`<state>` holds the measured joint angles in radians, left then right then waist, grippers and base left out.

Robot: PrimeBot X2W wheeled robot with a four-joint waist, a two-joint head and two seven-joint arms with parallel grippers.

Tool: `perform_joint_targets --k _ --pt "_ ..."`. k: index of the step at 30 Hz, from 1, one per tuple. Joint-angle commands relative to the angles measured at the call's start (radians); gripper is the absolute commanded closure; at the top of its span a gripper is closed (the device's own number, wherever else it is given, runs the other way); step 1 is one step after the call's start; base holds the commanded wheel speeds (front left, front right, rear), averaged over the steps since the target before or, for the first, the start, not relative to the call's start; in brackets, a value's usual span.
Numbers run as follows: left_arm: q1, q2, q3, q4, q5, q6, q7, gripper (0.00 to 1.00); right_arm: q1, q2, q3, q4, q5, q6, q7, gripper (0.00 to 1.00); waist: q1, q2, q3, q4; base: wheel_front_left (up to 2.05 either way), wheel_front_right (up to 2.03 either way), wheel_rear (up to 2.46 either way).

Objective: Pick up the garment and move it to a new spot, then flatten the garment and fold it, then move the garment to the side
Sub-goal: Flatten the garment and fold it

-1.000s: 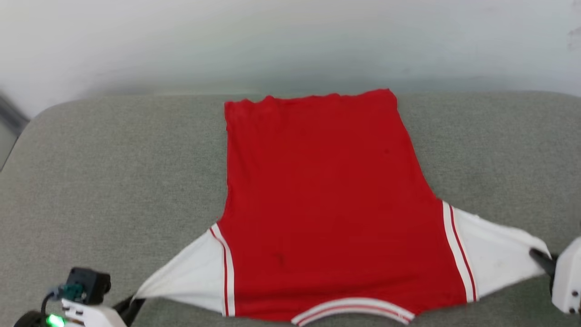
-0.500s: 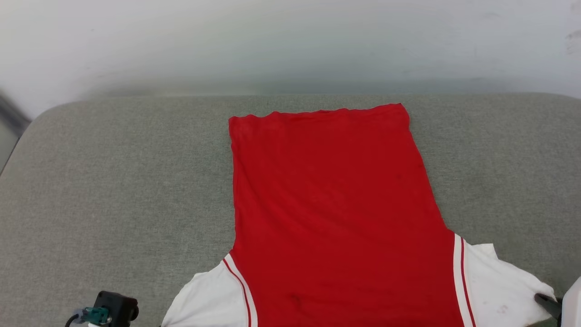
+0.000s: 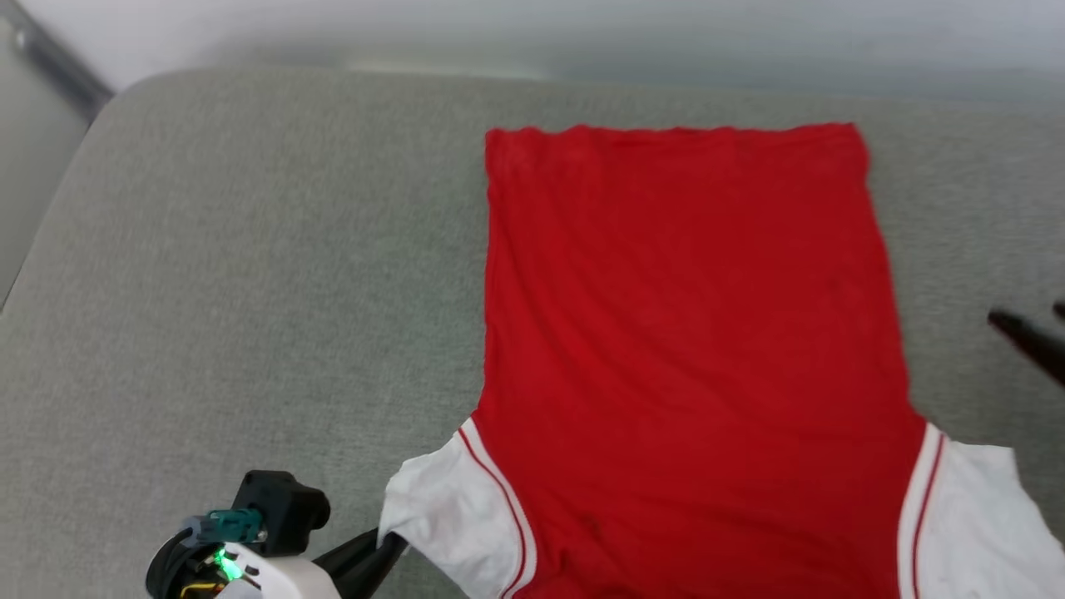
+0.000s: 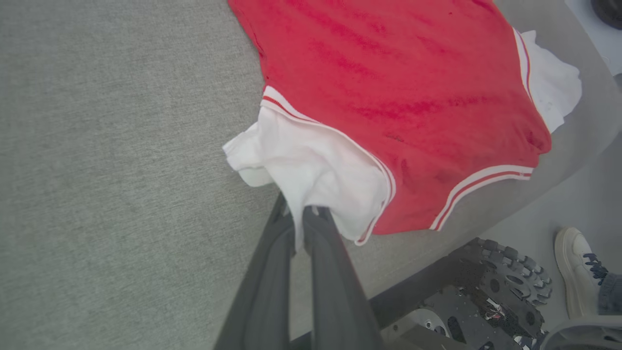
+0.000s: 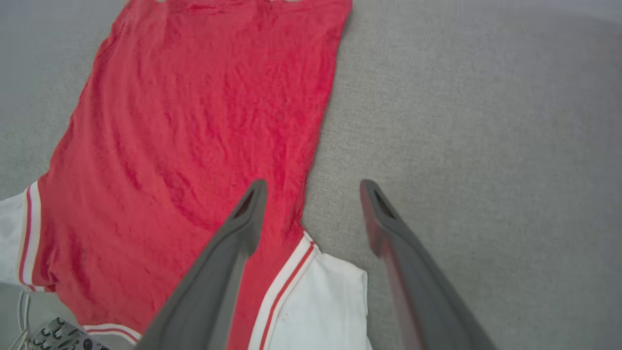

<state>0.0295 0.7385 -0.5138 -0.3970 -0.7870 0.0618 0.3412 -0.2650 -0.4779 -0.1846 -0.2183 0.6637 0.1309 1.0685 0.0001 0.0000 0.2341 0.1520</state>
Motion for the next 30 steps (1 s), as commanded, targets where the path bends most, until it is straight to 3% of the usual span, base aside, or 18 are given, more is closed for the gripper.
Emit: perform_joint_targets --k 1,15,30 --pt "-0.02 -0.008 -0.003 -0.019 0.001 0.001 0.007 1.0 -0.057 0.0 0.0 0.003 -0.017 0.0 0.025 0.0 -0.0001 0.0 0.091 0.074 0.0 0.0 0.0" --pt "-0.162 -0.047 -0.062 -0.145 0.073 -0.038 0.059 1.0 -0.573 -0.055 0.018 0.265 -0.24 0.0 0.26 0.0 -0.0001 0.0 0.324 0.258 0.0 0.0 0.0" --pt "-0.238 -0.117 -0.125 -0.135 0.116 -0.082 0.038 1.0 -0.737 -0.039 -0.059 0.4 -0.43 0.0 0.394 0.0 -0.0001 0.0 0.431 0.363 0.0 0.0 0.0"
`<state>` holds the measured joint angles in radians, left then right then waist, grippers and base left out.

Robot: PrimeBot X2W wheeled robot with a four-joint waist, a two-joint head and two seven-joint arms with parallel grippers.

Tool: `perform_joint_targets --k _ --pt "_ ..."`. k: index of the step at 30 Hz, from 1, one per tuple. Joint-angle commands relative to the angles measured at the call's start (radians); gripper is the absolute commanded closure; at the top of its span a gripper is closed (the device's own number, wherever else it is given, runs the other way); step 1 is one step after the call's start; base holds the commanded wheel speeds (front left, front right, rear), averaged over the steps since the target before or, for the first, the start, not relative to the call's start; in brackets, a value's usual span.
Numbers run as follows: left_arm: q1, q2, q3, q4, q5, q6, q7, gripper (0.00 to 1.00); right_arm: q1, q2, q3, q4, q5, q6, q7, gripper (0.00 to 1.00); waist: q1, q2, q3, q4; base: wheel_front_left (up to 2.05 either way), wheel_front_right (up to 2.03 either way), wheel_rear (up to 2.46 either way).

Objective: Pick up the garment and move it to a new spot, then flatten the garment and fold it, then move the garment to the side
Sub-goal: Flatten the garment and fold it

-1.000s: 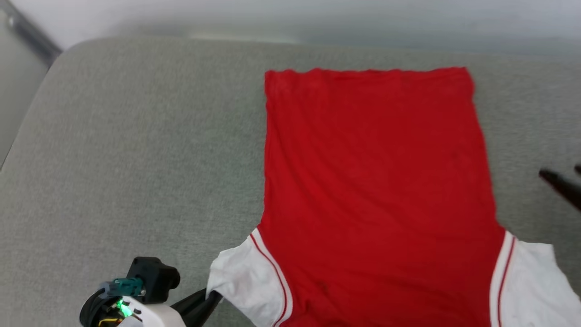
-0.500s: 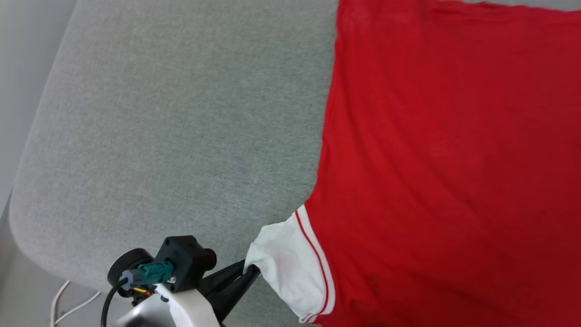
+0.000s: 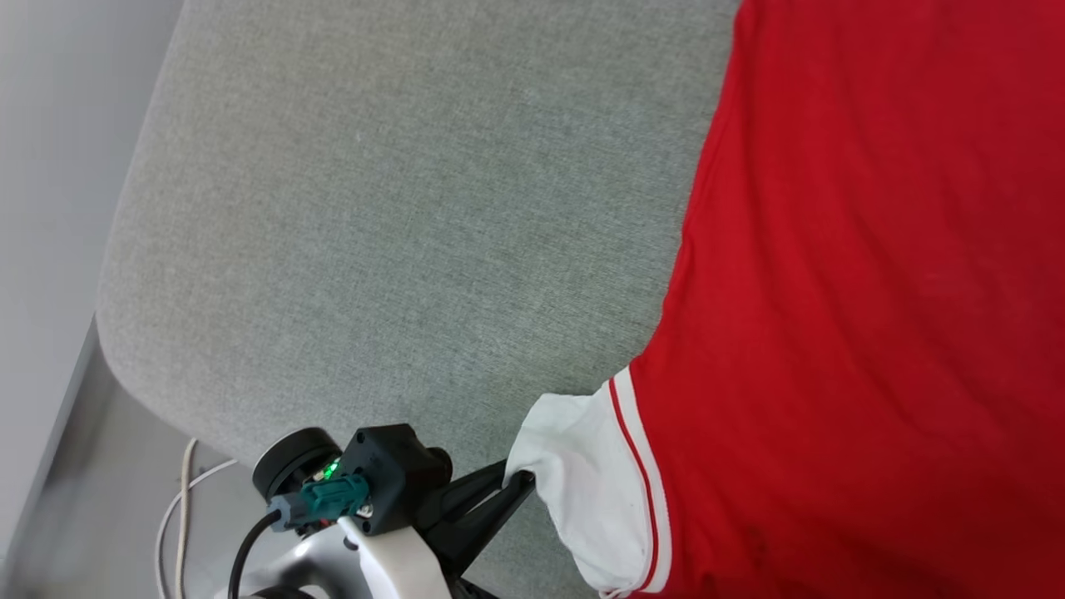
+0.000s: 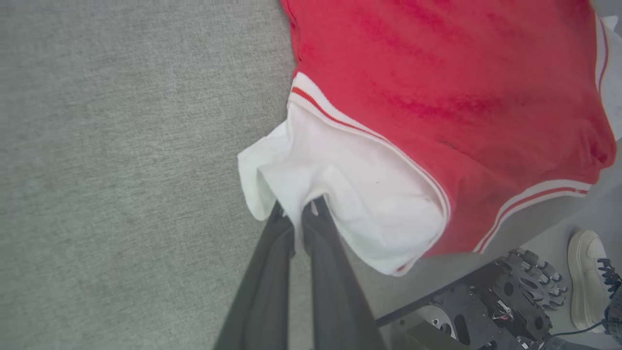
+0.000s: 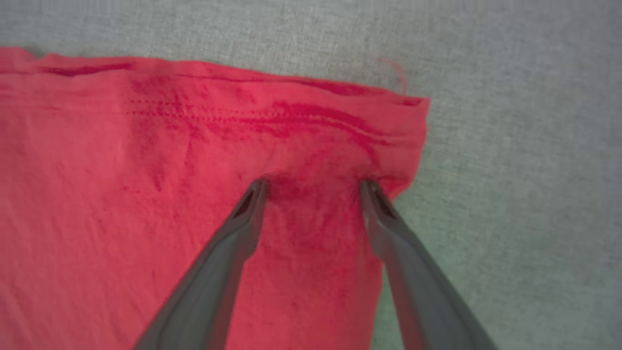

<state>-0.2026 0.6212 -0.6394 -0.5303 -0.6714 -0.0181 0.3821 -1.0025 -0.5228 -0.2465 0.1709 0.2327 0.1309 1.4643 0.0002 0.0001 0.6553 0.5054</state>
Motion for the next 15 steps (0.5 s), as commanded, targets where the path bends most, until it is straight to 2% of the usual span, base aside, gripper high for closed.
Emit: perform_joint_targets --k 1,3,4,5,6,11,15 --pt "-0.009 -0.004 -0.002 0.002 0.001 -0.006 -0.006 1.0 0.012 0.011 0.001 0.018 -0.009 0.0 0.008 0.0 -0.0002 -0.0001 0.014 0.013 0.0 0.0 0.0" --pt "-0.017 -0.015 -0.005 0.007 -0.002 -0.008 -0.01 1.0 0.039 0.017 0.006 0.027 -0.017 0.0 0.03 0.0 -0.0002 -0.0001 0.017 0.017 0.0 0.0 0.0" --pt "-0.02 -0.018 -0.005 0.011 -0.004 -0.008 -0.013 1.0 0.056 0.02 0.006 0.031 -0.022 0.0 0.04 0.2 -0.0002 -0.0001 0.018 0.018 0.0 0.0 0.0" --pt "-0.022 -0.018 -0.005 0.014 -0.005 -0.01 -0.015 1.0 0.07 0.021 0.006 0.034 -0.026 0.0 0.048 0.63 -0.0002 -0.0001 0.017 0.019 0.0 0.0 0.0" --pt "-0.023 -0.019 -0.006 0.017 -0.006 -0.012 -0.016 1.0 0.081 0.021 0.004 0.033 -0.028 0.0 0.05 1.0 -0.0002 -0.0001 0.016 0.019 0.0 0.0 0.0" --pt "-0.028 -0.021 0.001 0.024 -0.001 -0.013 -0.034 1.0 0.108 0.019 -0.017 0.024 -0.026 0.0 0.047 1.0 -0.0002 -0.0001 0.0 0.012 0.0 0.0 0.0" --pt "-0.019 -0.01 0.009 0.036 -0.005 -0.005 -0.034 1.0 0.148 0.033 -0.035 0.022 -0.016 0.0 0.03 1.0 -0.0002 -0.0001 -0.046 -0.024 0.0 0.0 0.0"
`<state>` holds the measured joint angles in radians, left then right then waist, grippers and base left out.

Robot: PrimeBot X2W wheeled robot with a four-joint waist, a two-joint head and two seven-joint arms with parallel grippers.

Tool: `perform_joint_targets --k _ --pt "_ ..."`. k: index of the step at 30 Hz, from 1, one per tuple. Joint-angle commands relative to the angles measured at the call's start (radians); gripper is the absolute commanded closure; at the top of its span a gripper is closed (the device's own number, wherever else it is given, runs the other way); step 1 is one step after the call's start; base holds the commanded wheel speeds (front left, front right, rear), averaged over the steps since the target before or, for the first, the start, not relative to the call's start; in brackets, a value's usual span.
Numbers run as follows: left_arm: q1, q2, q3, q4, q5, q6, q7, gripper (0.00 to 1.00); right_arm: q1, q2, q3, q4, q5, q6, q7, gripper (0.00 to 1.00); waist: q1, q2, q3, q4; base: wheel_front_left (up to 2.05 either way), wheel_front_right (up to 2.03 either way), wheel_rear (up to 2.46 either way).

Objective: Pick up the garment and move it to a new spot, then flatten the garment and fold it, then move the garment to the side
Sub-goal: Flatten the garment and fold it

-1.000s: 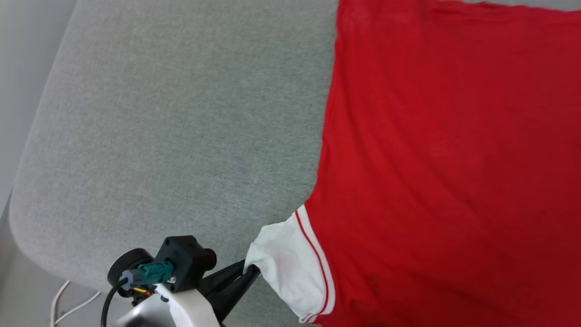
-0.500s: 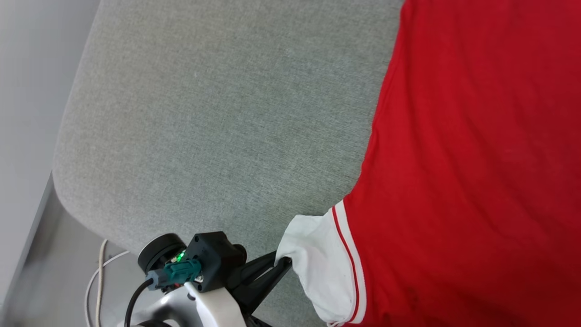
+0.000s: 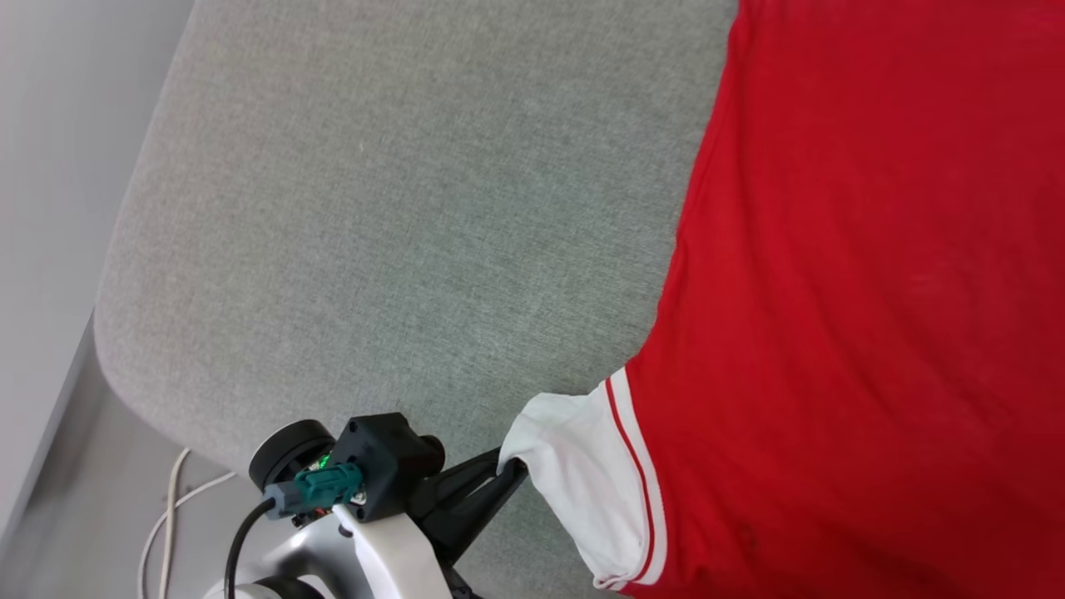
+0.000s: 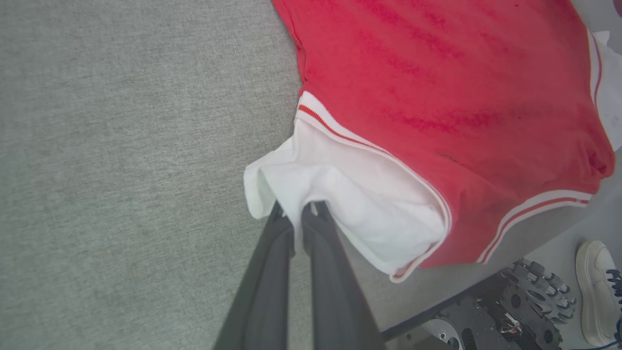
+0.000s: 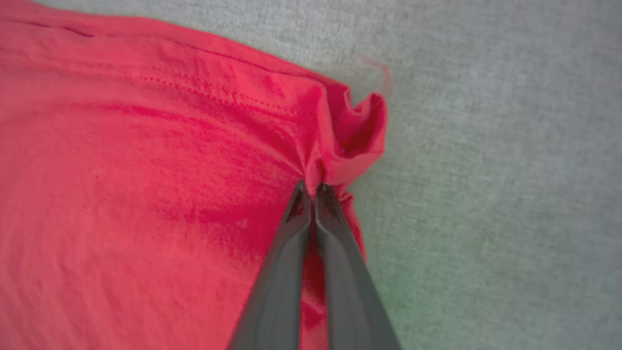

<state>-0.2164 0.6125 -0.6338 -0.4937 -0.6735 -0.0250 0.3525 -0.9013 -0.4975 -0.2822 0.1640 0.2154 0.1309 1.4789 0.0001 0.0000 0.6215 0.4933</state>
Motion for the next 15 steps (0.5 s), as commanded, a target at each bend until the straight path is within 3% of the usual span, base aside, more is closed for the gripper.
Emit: perform_joint_targets --k 1,15 --pt "-0.001 0.0 0.006 0.001 -0.006 0.005 -0.006 1.0 0.058 0.01 -0.002 0.027 0.002 0.0 0.013 1.0 -0.0001 0.0 -0.022 -0.02 0.0 0.0 0.0" --pt "0.068 0.033 0.049 0.057 -0.051 0.056 -0.006 1.0 0.339 0.026 0.025 0.027 0.118 0.0 -0.094 1.0 -0.0001 0.0 -0.258 -0.216 0.0 0.0 0.0"
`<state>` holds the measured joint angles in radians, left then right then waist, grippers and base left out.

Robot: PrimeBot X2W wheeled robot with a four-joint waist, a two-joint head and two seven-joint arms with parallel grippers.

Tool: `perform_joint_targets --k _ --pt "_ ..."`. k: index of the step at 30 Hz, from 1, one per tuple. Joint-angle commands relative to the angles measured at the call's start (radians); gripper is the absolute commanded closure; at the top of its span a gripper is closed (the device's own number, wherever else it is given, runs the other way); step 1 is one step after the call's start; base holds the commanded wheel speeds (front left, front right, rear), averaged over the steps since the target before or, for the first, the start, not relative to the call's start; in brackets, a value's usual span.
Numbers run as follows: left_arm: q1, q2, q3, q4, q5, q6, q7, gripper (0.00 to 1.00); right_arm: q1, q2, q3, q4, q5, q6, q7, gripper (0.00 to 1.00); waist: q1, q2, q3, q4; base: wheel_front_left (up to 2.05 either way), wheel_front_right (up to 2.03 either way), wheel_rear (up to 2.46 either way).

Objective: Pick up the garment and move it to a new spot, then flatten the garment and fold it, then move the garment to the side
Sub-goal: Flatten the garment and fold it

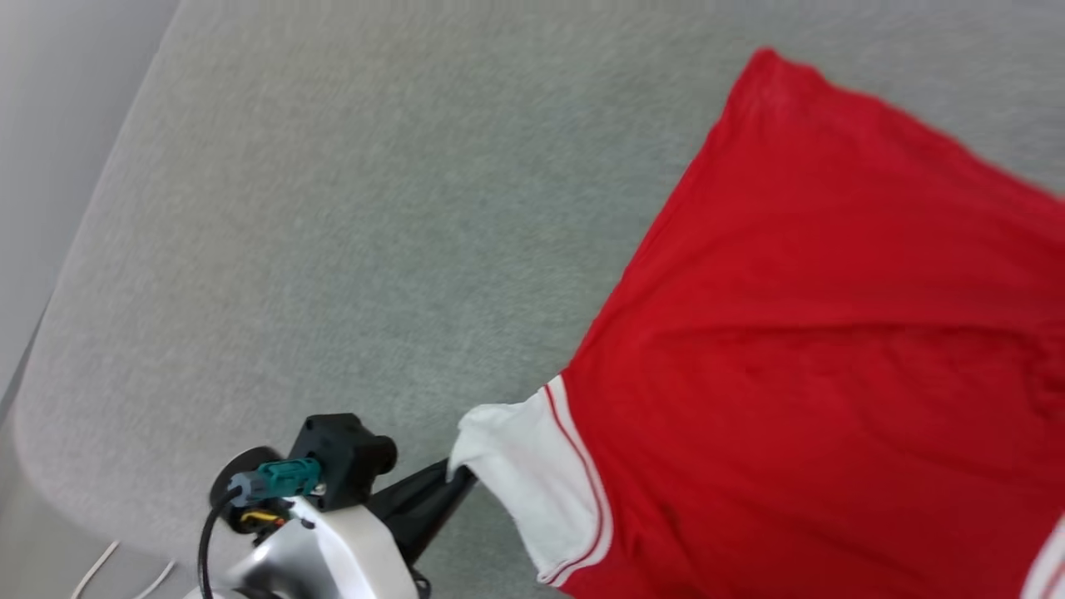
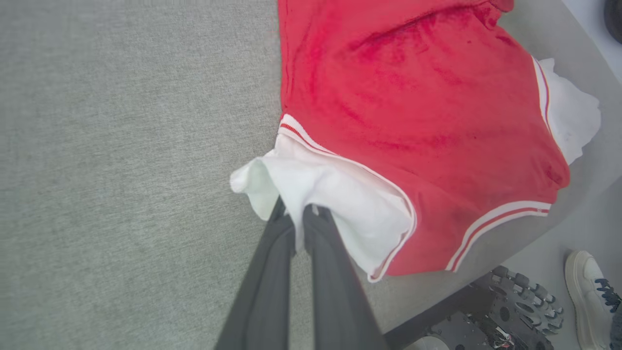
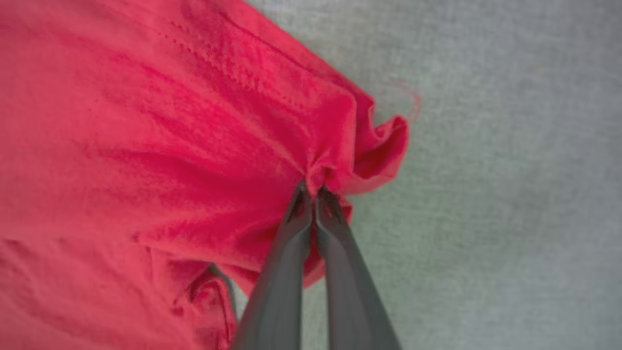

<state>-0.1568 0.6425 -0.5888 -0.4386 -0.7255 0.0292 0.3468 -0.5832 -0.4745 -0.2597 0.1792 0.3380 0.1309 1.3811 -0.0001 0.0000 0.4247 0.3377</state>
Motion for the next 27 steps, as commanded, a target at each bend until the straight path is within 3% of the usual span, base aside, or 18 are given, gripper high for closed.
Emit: perform_joint_targets --k 1,7,15,27 --pt "0.015 0.006 0.007 0.007 0.0 0.009 -0.001 1.0 0.043 0.01 0.0 0.003 0.012 0.0 -0.005 1.0 0.0001 0.0 -0.076 -0.076 0.0 0.0 0.0" --pt "0.072 0.0 0.058 0.04 -0.037 0.06 -0.047 1.0 0.153 0.073 -0.033 -0.048 0.097 0.0 -0.07 1.0 0.0001 0.0 -0.158 -0.171 0.0 0.0 0.0" --pt "0.123 -0.013 0.091 0.094 -0.056 0.104 -0.093 1.0 0.377 0.111 -0.053 -0.214 0.186 0.0 -0.094 1.0 0.0001 0.0 -0.23 -0.26 0.0 0.0 0.0" --pt "0.174 -0.059 0.125 0.117 -0.085 0.15 -0.164 1.0 0.646 0.193 -0.062 -0.271 0.205 0.0 -0.156 1.0 0.0001 0.0 -0.285 -0.297 0.0 0.0 0.0"
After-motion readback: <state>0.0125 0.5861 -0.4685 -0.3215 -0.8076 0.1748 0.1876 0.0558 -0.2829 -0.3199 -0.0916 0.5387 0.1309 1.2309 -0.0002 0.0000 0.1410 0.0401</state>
